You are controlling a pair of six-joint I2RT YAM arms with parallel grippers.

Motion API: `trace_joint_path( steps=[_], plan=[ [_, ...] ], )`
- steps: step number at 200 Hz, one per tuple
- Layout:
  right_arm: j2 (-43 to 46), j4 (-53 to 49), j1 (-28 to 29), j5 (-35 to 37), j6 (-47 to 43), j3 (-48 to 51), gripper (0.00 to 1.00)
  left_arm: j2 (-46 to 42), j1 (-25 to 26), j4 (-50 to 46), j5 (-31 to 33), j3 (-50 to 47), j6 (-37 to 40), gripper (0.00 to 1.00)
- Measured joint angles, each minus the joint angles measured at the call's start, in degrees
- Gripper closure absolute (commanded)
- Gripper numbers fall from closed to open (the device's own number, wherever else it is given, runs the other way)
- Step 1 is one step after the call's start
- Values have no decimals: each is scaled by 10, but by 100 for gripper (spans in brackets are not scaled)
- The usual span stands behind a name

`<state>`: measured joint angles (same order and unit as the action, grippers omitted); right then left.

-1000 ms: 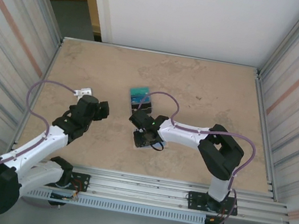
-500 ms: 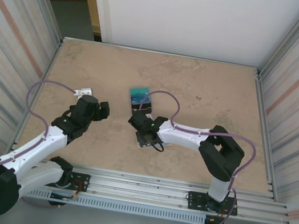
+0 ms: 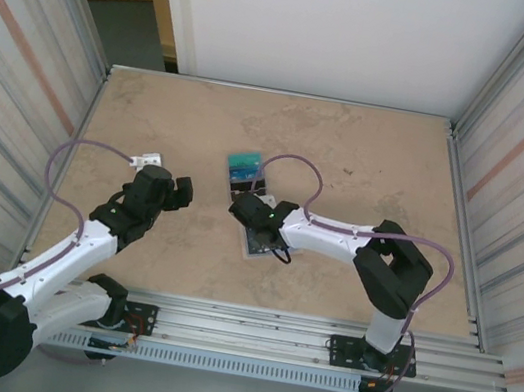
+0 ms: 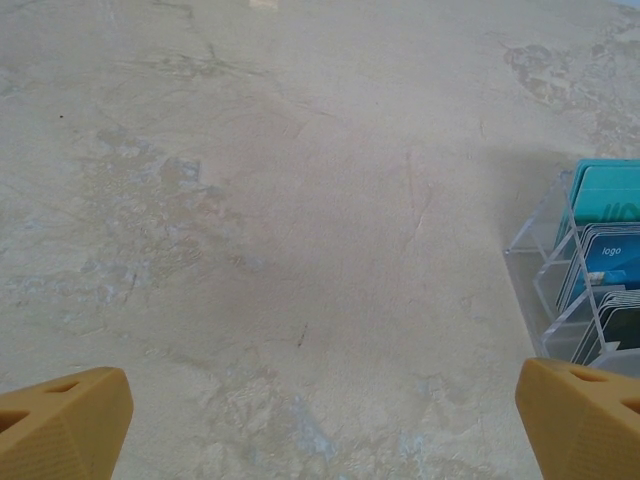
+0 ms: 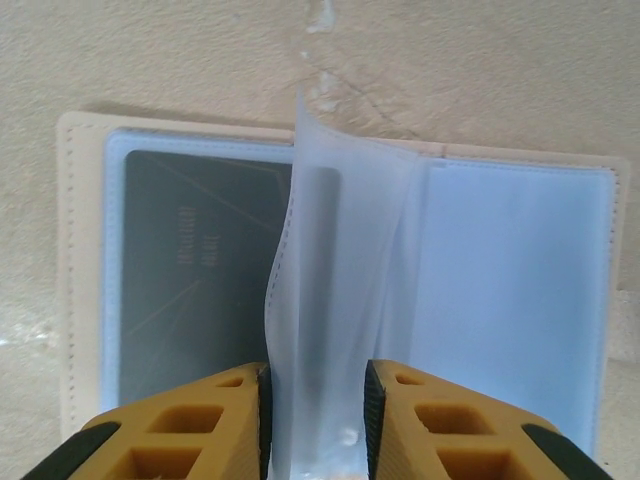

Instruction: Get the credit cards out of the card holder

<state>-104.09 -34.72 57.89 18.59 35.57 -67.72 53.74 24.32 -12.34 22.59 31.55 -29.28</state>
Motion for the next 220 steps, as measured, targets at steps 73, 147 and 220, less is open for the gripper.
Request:
trace_joint_path(
  steps=[73, 147, 220],
  plan=[
    [13, -1, -19, 16, 3, 10, 68, 0, 0, 0, -3, 1, 3, 1],
    [36, -3, -48, 27, 15, 52, 68, -1, 0, 0, -20, 4, 9, 1],
    [46, -8, -65, 32, 15, 61, 68, 12, 17, 0, -25, 4, 10, 1]
  ],
)
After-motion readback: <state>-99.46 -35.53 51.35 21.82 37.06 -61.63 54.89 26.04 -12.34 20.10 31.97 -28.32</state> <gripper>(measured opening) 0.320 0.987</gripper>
